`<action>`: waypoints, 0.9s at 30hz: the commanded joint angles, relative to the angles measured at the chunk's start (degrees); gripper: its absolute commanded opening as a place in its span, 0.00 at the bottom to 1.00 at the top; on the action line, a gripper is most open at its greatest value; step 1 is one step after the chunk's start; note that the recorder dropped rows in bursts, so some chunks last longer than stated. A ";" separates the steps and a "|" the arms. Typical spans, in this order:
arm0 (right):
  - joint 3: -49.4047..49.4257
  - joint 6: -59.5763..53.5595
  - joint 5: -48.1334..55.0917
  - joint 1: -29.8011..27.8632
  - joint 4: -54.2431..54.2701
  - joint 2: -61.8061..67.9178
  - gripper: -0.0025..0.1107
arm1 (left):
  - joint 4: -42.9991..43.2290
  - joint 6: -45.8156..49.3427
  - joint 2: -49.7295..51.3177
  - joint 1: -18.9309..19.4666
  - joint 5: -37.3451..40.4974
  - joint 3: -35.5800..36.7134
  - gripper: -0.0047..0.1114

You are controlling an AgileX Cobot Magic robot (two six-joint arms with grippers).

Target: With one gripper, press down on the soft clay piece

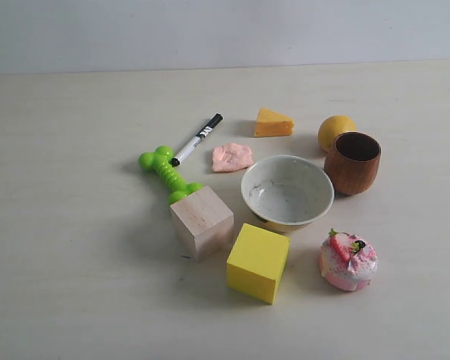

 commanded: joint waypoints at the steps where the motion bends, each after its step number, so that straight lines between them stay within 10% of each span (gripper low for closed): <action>1: 0.25 -0.14 -0.39 0.14 -0.02 -0.36 0.02 | -0.30 -0.02 -0.69 0.15 -6.46 4.91 0.04; 27: 0.25 -0.13 -0.39 0.14 -0.02 -0.36 0.02 | -0.04 3.29 -3.66 -1.56 1.72 6.30 0.04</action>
